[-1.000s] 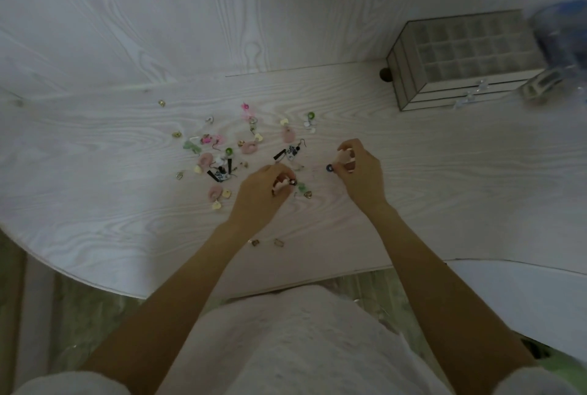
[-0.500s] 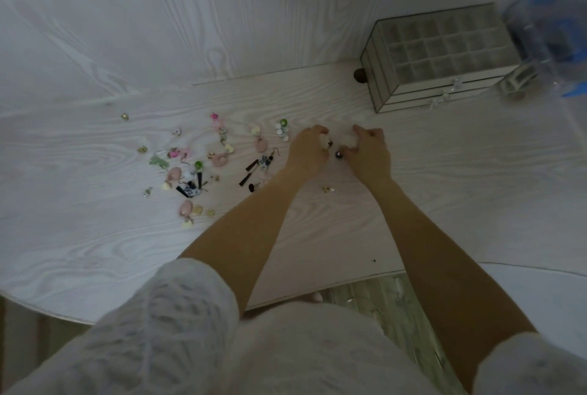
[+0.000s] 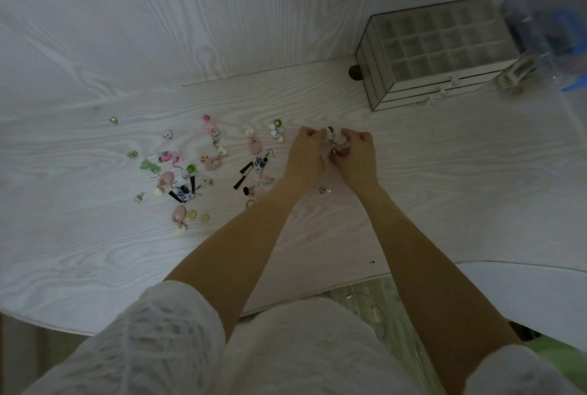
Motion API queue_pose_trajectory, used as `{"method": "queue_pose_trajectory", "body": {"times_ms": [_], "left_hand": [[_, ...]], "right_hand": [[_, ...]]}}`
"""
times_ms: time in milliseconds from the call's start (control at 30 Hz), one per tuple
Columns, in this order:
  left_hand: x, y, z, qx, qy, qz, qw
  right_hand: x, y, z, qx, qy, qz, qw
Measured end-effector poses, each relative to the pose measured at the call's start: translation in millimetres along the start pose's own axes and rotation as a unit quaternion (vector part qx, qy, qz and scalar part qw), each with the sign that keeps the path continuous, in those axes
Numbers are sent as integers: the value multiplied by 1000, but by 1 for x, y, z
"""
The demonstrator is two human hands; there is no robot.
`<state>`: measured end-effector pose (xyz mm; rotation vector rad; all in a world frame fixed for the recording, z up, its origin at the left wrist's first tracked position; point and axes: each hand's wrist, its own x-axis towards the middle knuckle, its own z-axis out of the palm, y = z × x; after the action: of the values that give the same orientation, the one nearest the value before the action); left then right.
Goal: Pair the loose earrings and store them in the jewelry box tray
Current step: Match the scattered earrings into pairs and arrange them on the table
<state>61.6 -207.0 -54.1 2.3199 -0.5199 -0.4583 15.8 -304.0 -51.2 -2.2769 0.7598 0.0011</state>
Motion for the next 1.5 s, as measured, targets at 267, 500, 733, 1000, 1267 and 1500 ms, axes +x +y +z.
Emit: {"method": "queue_pose_trajectory", "body": {"times_ms": [267,500,733,1000,1267,1500], "left_hand": [[-1,8,2,-42,-46,-16,998],[-57,-29,-61,-72,64,67,993],[-74,-79,-123,-60,144,6,988],[-66,-79,-108,123,18,102,987],[-120,-101,-60,206,6,102,973],[-132,-110,-88,51,158,20,986]], "right_hand": [[12,7,-7,-14,14,-12,1000],[-31,4,-11,-56,47,-183,980],[-18,-30,11,-124,-68,-311,940],[26,-59,54,-210,-170,-292,918],[-31,-26,56,-149,-58,-296,942],[-72,-17,63,-117,-98,-276,949]]}}
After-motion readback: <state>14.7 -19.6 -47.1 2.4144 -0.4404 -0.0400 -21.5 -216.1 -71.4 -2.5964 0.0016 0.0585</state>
